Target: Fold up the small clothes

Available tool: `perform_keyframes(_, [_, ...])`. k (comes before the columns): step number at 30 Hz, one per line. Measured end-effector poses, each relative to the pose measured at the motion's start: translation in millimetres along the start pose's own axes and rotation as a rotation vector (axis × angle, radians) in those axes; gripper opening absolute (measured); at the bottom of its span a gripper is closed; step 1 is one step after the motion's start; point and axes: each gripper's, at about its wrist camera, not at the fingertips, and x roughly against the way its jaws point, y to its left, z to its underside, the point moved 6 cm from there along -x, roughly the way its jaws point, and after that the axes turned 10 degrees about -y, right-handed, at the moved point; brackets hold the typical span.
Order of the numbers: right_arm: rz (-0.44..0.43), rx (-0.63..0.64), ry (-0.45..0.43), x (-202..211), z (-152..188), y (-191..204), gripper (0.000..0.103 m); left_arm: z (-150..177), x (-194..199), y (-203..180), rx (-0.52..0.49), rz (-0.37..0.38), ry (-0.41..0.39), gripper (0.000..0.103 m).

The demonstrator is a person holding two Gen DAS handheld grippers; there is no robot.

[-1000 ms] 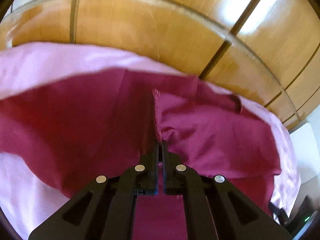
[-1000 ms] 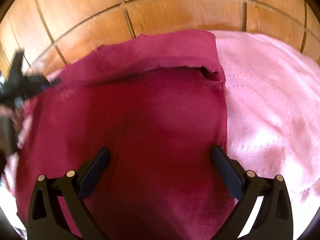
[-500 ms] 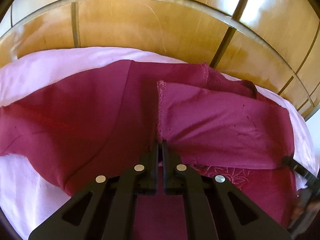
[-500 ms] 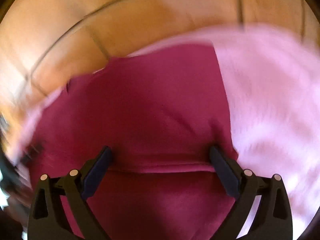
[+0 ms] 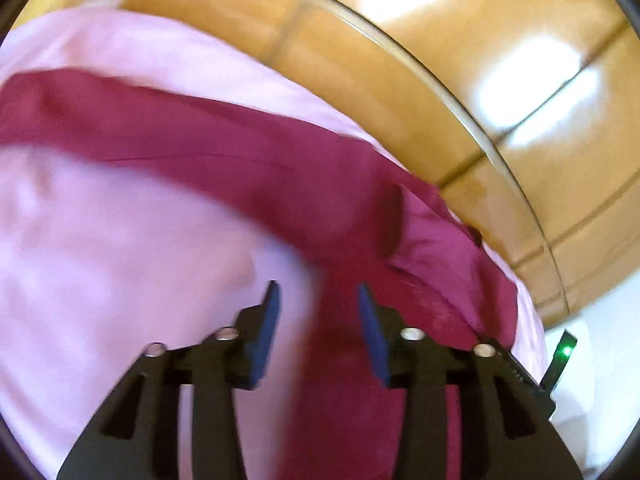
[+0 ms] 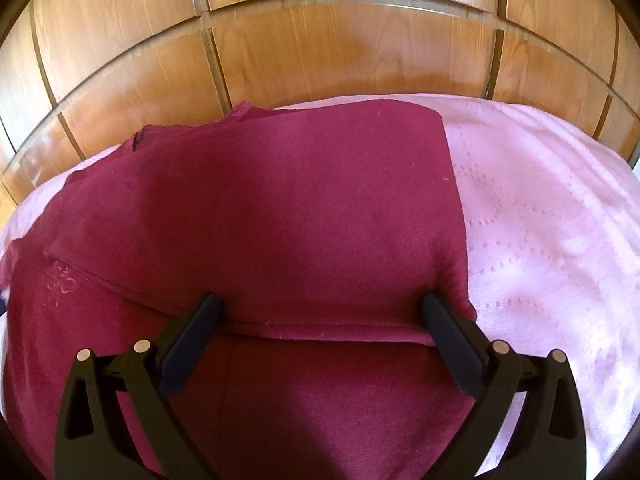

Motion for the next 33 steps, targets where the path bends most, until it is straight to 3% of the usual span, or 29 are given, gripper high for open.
perform_keyframes(3, [0.047,0.029,0.008,13,-5,9,0.101,-18,37,52,0.091,-0.054,-0.09,0.049])
perform_keyframes(6, [-0.046,-0.008,-0.035,41,-6,32,0.101,-36,68,110,0.193,-0.141,-0.169,0.054])
perform_keyframes(10, [-0.147,0.058,-0.014,59,15,78,0.101,-56,98,176,0.348,-0.177,-0.225,0.054])
perform_keyframes(13, [-0.163,0.134,0.034,53,41,103,0.101,-70,110,200,0.384,-0.224,-0.248,0.054])
perform_keyframes(15, [-0.116,0.176,0.042,47,58,111,0.101,-79,107,212,0.424,-0.223,-0.246,0.054])
perform_keyframes(23, [-0.124,0.169,0.038,46,58,110,0.101,-110,84,247,0.558,-0.242,-0.273,0.054])
perform_keyframes(25, [-0.121,0.171,0.037,45,58,111,0.101,-115,78,247,0.535,-0.26,-0.272,0.041])
perform_keyframes(27, [-0.127,0.167,0.036,43,56,111,0.101,-118,71,244,0.496,-0.279,-0.259,0.005])
perform_keyframes(30, [-0.133,0.162,0.038,44,57,109,0.101,-122,77,238,0.444,-0.326,-0.286,0.003])
perform_keyframes(33, [-0.135,0.162,0.038,43,56,109,0.101,-130,106,245,0.492,-0.292,-0.377,0.003])
